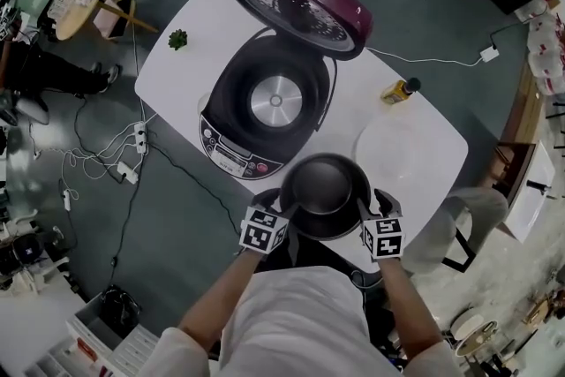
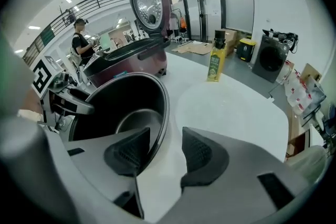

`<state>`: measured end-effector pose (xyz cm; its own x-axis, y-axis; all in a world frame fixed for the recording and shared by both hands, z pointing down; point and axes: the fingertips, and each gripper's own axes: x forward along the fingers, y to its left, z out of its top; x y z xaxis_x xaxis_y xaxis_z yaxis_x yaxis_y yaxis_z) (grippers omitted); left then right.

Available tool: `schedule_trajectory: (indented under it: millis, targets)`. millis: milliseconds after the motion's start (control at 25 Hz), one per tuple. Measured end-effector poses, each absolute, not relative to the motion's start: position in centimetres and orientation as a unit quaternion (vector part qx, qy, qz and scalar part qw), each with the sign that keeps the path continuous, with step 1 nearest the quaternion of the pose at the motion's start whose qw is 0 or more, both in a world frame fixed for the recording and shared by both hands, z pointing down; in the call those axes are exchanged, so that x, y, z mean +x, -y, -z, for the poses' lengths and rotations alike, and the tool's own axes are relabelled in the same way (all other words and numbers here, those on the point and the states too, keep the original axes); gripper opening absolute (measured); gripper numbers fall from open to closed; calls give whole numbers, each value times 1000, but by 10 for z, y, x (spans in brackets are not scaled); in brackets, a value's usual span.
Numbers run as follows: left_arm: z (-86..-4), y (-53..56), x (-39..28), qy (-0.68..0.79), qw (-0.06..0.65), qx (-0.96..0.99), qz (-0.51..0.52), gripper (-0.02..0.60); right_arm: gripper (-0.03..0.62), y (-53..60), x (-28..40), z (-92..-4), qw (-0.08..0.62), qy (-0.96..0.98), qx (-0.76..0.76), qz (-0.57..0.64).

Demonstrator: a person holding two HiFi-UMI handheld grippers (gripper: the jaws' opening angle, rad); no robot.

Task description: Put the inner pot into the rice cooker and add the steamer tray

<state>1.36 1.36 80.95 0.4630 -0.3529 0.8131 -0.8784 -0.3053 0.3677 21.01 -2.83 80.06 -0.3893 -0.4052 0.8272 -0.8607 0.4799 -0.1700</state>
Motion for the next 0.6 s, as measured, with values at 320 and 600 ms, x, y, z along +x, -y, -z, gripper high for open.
schedule_trajectory:
  millis: [320, 600]
  targets:
    - [-824, -13, 15, 427, 433, 721, -332, 169, 140, 24, 196, -822, 402, 769, 375, -325]
    - [-822, -16, 12, 443, 434, 699, -356, 126, 86, 22, 197, -819, 420, 749, 392, -331]
